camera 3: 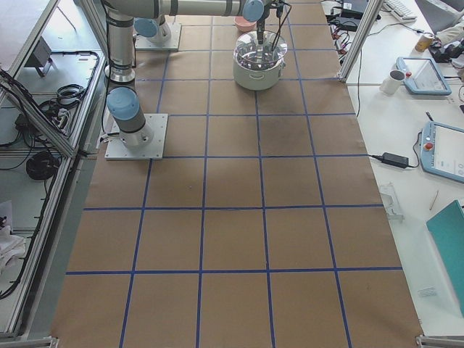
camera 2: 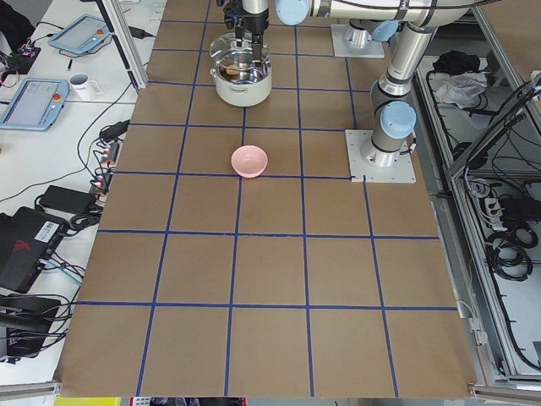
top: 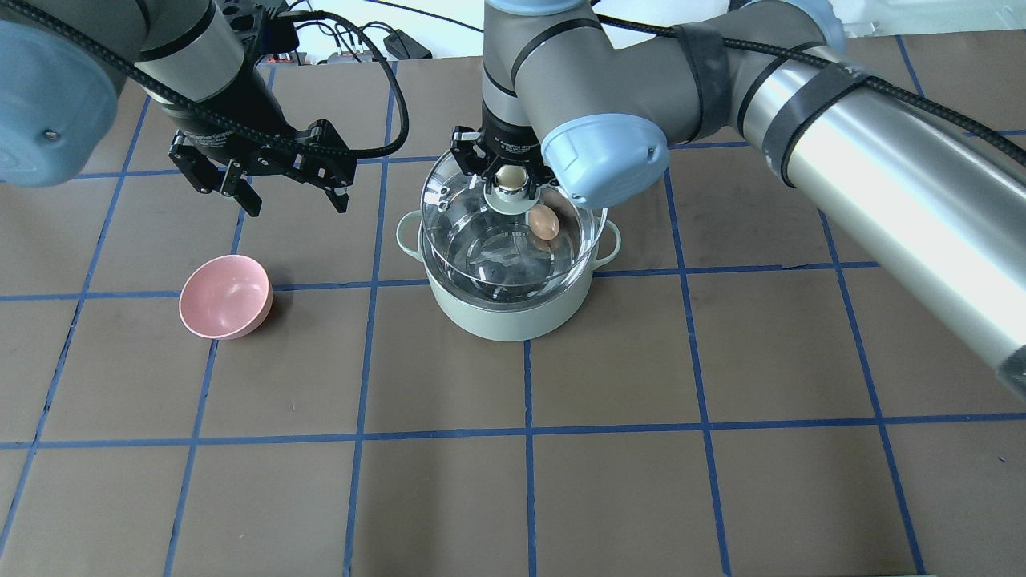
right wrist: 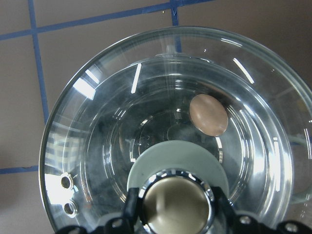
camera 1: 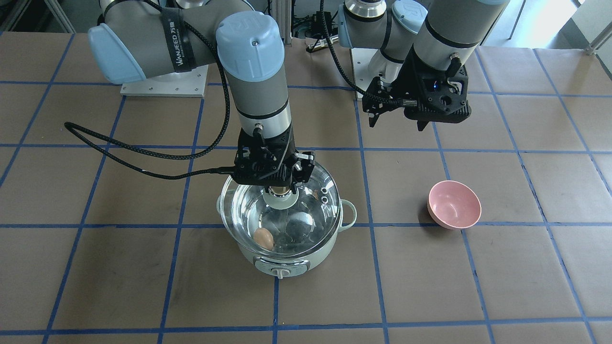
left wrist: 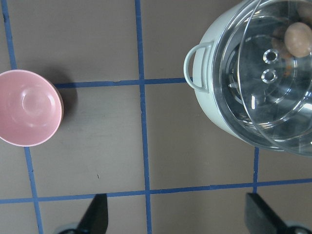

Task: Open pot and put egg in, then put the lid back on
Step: 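Carry the glass lid back over the pot with the right gripper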

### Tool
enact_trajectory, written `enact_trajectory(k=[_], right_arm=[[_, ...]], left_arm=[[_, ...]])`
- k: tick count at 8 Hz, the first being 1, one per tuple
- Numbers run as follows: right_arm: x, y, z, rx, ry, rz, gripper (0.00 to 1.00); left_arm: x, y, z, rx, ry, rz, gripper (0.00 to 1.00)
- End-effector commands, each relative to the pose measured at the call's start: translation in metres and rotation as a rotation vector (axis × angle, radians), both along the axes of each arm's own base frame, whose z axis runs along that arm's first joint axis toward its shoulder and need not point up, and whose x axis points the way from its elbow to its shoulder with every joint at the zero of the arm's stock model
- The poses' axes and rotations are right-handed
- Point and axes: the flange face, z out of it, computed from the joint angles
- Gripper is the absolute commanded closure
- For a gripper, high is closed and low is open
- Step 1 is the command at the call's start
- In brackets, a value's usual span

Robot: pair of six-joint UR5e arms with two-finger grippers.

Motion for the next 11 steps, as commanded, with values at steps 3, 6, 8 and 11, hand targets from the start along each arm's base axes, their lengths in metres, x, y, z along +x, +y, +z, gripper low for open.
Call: enact_trajectory(k=[3,6,8,11], right_arm=[[0.014,-0.003,-0.022,0.003,0.006,0.016,1.00],[0.015,-0.006,-0.030,0.002,0.012,0.063,1.00],[0.015,-0.006,-0.031,0.003,0.015,0.067,1.00],[0.014,-0.005,-0.033,0.005,0.018,0.082,1.00]], left_arm=[[0.000,0.000,0.000,0.000,-0.001,0.000,0.00],[0.000,0.000,0.000,0.002,-0.003,0.000,0.00],[0.000,0.001,0.000,0.000,-0.003,0.003,0.00],[0.000,0.001,0.000,0.000,-0.004,-0.002,0.00]])
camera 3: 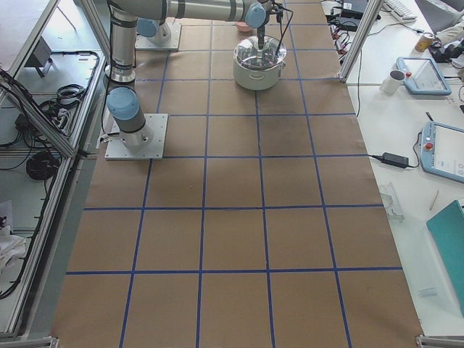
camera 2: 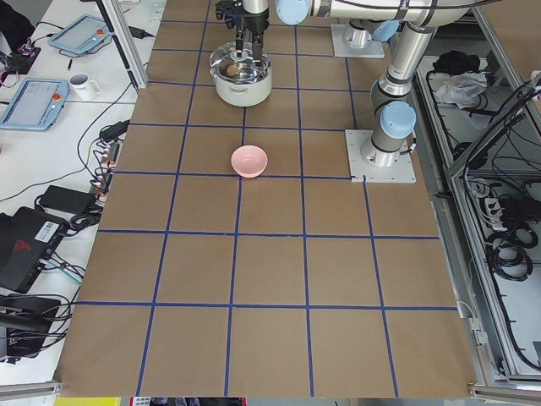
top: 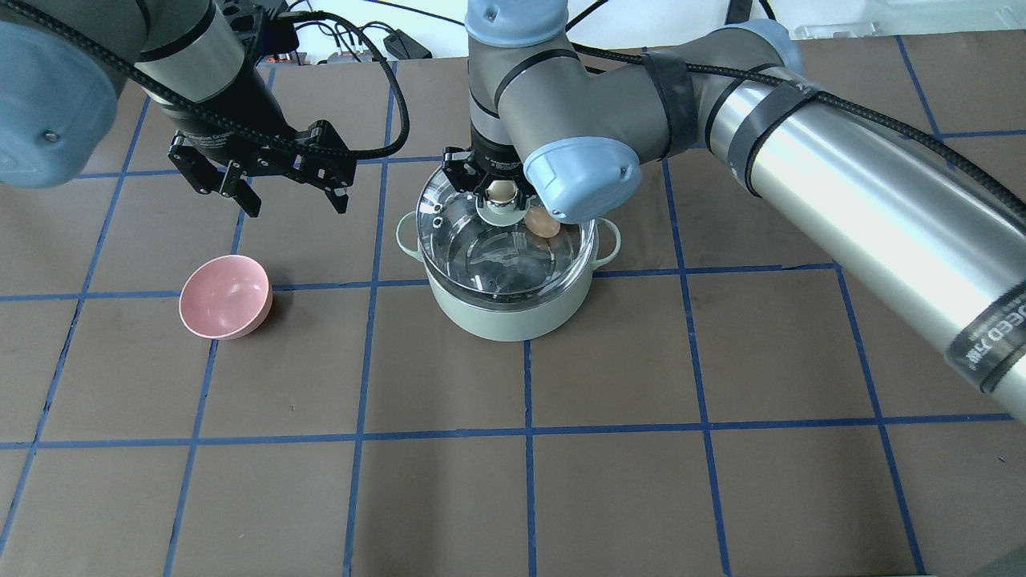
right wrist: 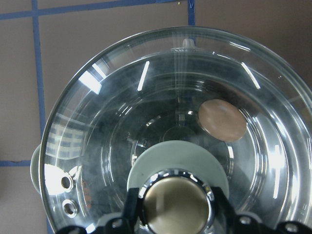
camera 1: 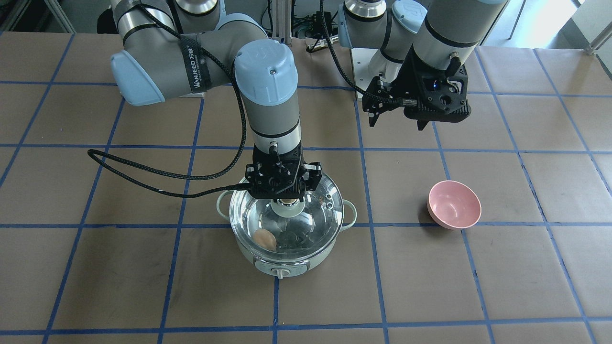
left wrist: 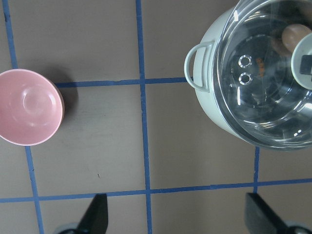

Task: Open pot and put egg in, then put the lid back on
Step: 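Carry the glass lid back over the pot with the right gripper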

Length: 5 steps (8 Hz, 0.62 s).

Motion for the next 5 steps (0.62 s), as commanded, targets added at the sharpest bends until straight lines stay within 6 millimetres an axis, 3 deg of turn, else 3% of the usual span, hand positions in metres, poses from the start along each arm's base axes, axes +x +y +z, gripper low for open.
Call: enact_trajectory(k=[1,5], right_arm=[[-0.0005,0.0023,-0.0039,0.011,-0.001,0.000,1.00],[-0.0019,0.0054,-0.0034,0.013,0.000,-0.016,1.00]], left_arm=[[0.0000,-0.0001,0.0008,-0.002,0.000,-0.003,0.00],[0.0015,-0.0008,0.0003,-0.003,0.000,-0.002,0.00]])
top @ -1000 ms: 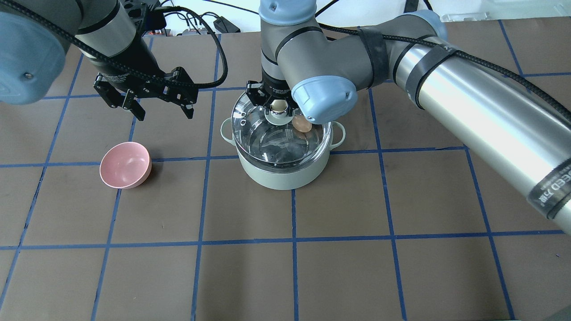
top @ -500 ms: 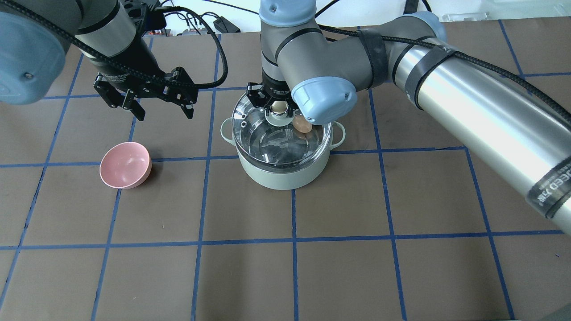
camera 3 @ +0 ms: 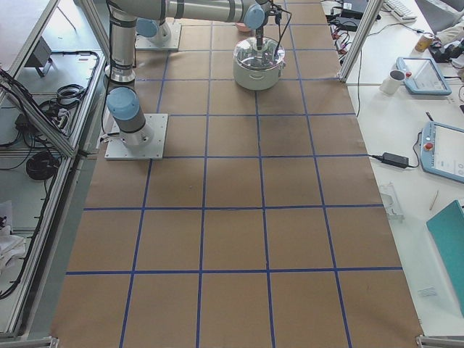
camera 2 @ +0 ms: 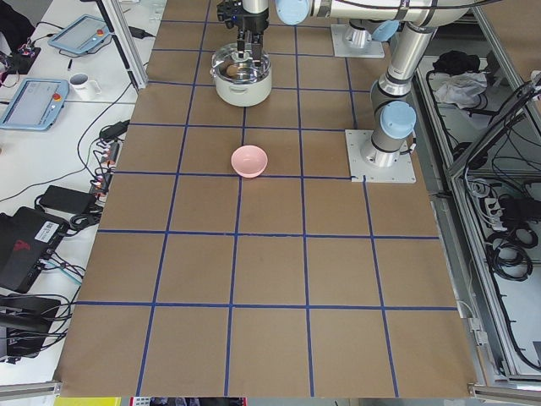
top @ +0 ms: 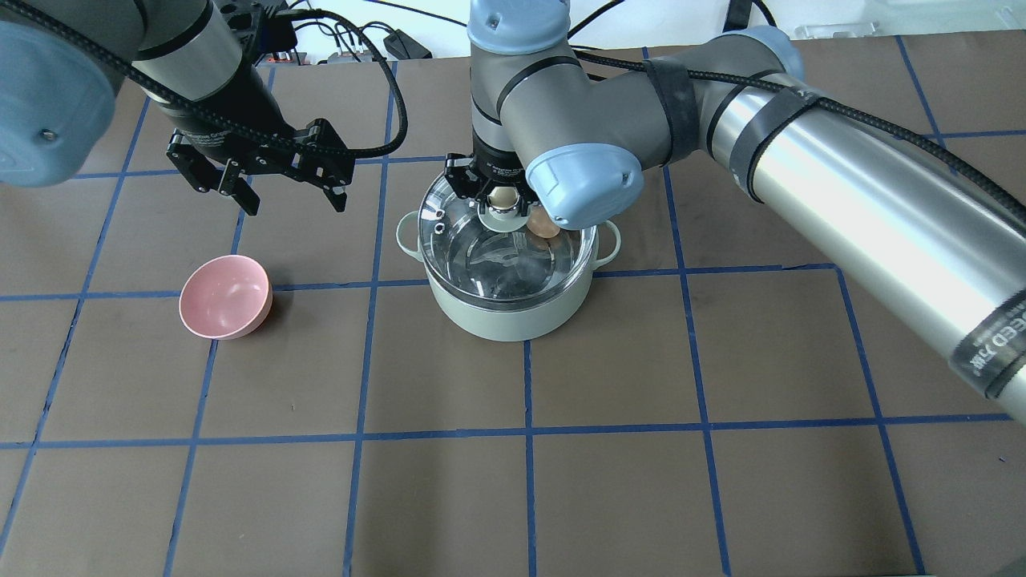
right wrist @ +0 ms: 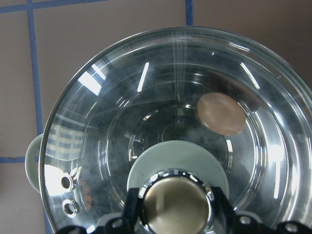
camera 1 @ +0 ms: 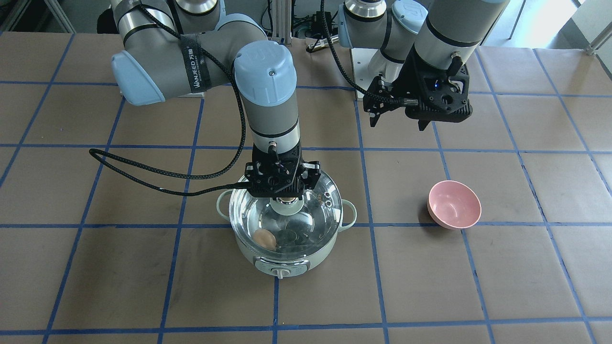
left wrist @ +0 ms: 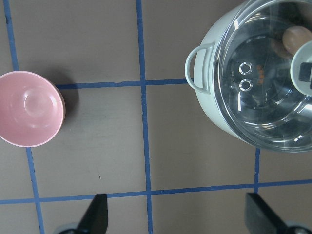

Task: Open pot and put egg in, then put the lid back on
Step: 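Lower the lid onto the pot rim and open the right gripper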

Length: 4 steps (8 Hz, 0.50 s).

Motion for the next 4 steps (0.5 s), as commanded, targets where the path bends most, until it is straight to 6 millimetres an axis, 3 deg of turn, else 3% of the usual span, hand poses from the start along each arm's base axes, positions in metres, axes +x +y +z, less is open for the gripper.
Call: enact_trajectory(k=[1,4], right_arm=[[-0.0007,0.0013,0.0011,0.002,-0.001,-0.023,1.00],[-0.0006,0.0023,-0.0028,0.011,-0.002,-0.020,1.00]], left_arm=[[0.0000,-0.0001,-0.0005,0.000,0.002,0.000,0.00],[0.0051,-0.0021,0.0006,-0.005,0.003,0.011,0.00]])
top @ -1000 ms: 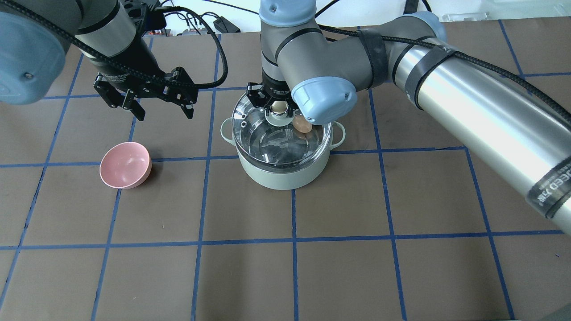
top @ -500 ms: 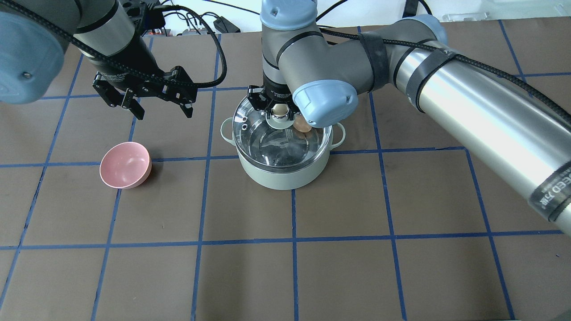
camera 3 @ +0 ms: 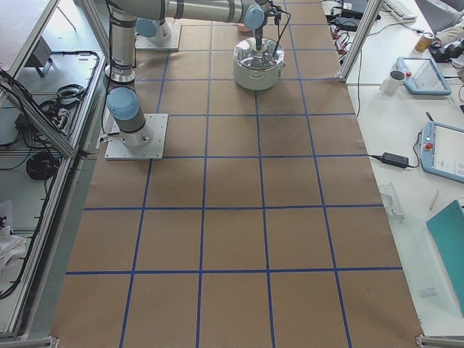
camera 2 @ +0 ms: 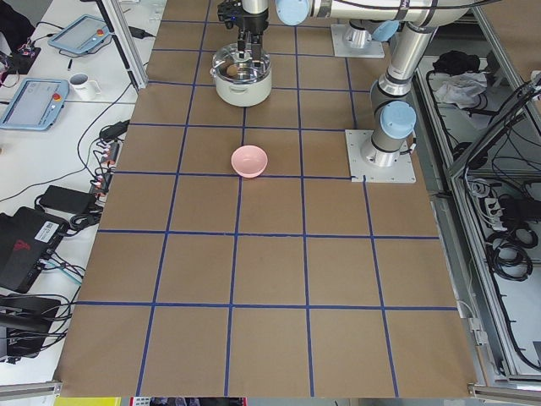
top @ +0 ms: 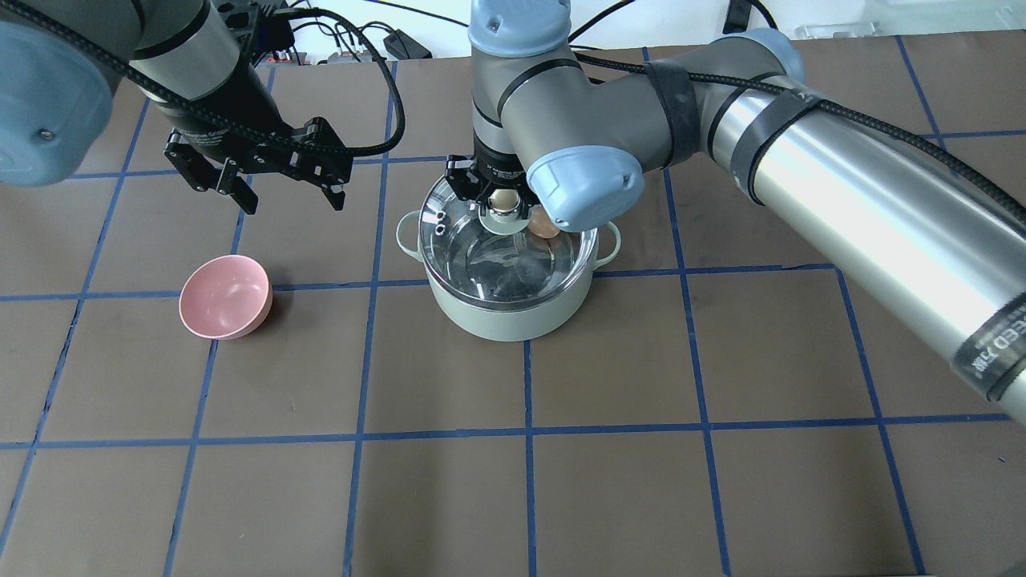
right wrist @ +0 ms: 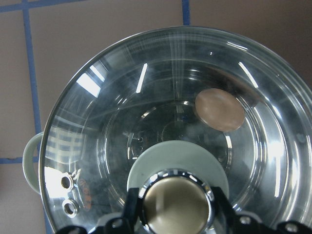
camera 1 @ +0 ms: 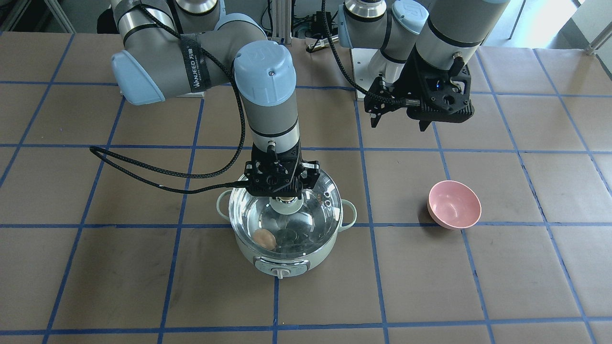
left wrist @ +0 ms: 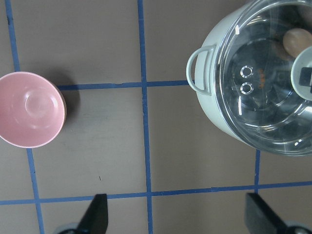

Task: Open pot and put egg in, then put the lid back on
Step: 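Lower the lid onto the pot rim and open the right gripper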

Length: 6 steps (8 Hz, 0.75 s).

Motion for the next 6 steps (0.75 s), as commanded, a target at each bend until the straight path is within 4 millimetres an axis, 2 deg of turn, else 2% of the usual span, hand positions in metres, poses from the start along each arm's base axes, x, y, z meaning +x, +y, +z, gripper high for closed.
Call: enact_trajectory(k=[1,3,6], right_arm=[[0.0000,0.0007,-0.0001,0.002,-0.002,-0.002,1.00],[-0.0005,0.0002,-0.0011,0.001,0.004,-0.001,1.00],[-0.0006,0.0005,-0.0019,0.002,0.005,-0.001,0.75]], left_arm=[[0.0031,-0.0010,0.0002,0.000,0.000,0.006,0.00],[0.0082,-0.0028,0.0005,-0.003,0.002,0.016,0.00],[0.0090,-0.0028,0.0004,-0.002,0.002,0.017,0.00]])
